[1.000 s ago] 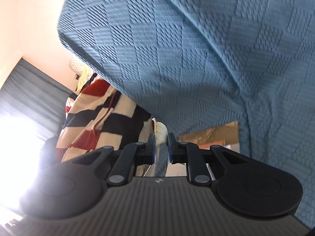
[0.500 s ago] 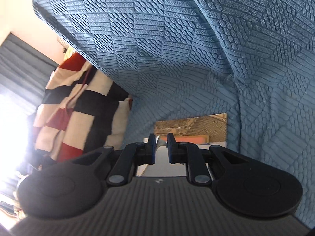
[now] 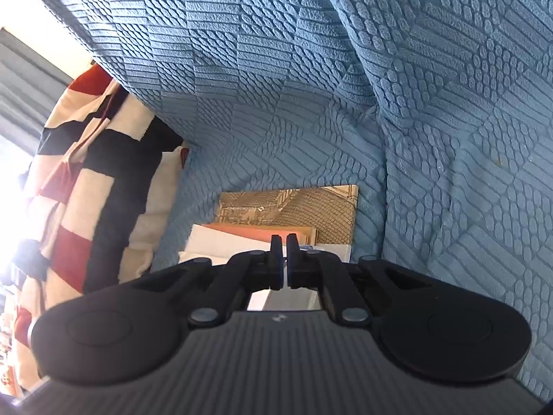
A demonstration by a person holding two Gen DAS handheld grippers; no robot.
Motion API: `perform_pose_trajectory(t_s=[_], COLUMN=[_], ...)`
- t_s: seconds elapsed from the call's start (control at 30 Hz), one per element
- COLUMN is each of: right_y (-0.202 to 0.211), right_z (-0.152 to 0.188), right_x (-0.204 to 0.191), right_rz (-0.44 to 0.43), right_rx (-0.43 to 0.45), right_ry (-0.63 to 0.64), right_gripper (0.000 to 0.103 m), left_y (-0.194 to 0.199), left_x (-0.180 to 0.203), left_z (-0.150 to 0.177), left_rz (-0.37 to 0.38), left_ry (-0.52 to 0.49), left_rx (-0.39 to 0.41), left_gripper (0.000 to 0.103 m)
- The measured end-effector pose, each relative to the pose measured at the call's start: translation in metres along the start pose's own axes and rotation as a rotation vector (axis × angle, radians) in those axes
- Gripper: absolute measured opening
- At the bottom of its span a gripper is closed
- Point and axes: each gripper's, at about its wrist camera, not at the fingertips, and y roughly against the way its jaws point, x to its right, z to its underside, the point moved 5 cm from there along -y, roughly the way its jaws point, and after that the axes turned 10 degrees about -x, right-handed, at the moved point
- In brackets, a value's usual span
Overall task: Organize objects
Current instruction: 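Carry the held sheet over the book stack with both grippers, then lower the sheet onto the book stack and open both grippers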
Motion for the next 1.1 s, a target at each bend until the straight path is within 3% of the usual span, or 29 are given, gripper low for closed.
perform_pose_trajectory(t_s=[0.53, 0.63, 0.7, 0.77, 0.83, 0.9, 1.1], right_y=[-0.008, -0.011, -0.013, -0.011, -0.006, 0.001, 0.037], right_z=[0.001, 0.001, 0.001, 0.002, 0.003, 0.004, 0.001], right_x=[0.013, 0.014, 0.013, 0.009, 0.008, 0.005, -0.012], right_rz=[0.034, 0.048, 0.101, 0.12, 0.126, 0.131, 0.177], right_rx=[0.017, 0.01, -0.021, -0.034, -0.031, -0.025, 0.041], right_ry=[-0.01, -0.025, -0.008, 0.0, -0.016, -0.025, 0.012], right_gripper=[0.005, 0.007, 0.014, 0.025, 0.03, 0.03, 0.03], left_y=[-0.011, -0.009, -0.005, 0.001, 0.007, 0.013, 0.05], left_x=[-0.004, -0.002, -0.003, -0.004, -0.007, -0.013, -0.035], left_z=[-0.015, -0.017, -0.018, -0.017, -0.016, -0.017, -0.024], left_rz=[0.014, 0.047, 0.086, 0.094, 0.092, 0.107, 0.154], left_ry=[-0.005, -0.012, 0.004, 0.016, 0.027, 0.058, 0.144], left_rx=[-0.016, -0.033, -0.042, -0.039, -0.037, -0.046, -0.013], left_gripper=[0.006, 0.018, 0.033, 0.041, 0.042, 0.048, 0.051])
